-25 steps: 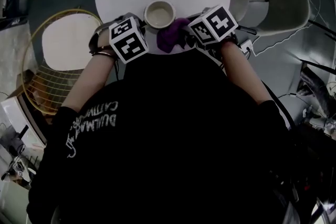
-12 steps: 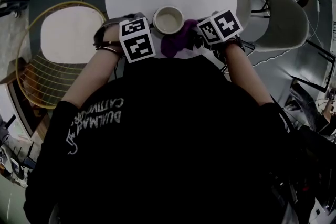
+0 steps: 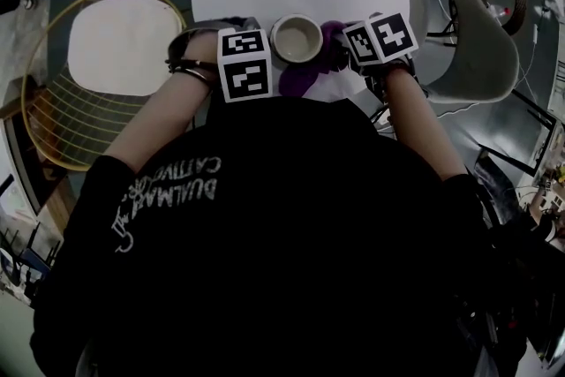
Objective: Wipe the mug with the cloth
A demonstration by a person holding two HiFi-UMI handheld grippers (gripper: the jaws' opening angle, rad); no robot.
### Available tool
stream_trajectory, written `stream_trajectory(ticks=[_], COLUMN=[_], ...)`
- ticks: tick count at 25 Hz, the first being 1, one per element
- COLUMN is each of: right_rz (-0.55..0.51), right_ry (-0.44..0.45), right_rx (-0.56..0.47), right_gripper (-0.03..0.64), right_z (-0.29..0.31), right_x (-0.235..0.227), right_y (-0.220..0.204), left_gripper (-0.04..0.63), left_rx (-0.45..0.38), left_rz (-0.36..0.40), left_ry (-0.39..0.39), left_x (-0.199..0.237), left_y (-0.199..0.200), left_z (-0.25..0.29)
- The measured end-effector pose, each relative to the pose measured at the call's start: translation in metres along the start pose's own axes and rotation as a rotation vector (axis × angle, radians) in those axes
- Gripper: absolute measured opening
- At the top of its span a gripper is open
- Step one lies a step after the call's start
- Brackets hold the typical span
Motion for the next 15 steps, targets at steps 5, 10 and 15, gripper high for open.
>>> stream_trajectory(ticks=[5, 10, 15], right_rz=[-0.024, -0.054, -0.081], right_ry=[-0.019, -0.047, -0.075], right_rx=[-0.001, -0.001, 0.014], right_gripper=[0.075, 0.073, 0.067], right_z=[0.002, 0.003, 0.010], right_x=[0.001, -0.010, 0.000], right_y=[0.021, 0.014, 0.042], left_gripper=[0.072, 0.072, 0.071], left_rx=[0.011, 0.004, -0.011], left_rz=[0.040, 0.009, -0.051], left_ry=[0.003, -0.007, -0.001], left_x=[0.003, -0.005, 0.009], left_y=[-0.003, 0.014, -0.003], left_z=[-0.001, 0.012, 0.004])
Point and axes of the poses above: the fingertips, and each gripper's own axes: z forward along the fingers, x to its left, y out of its top, the point moved 10 cm from there along -z, backward along the fingers, and after that the axes turned 10 degrees about y, right-handed, at the moved point
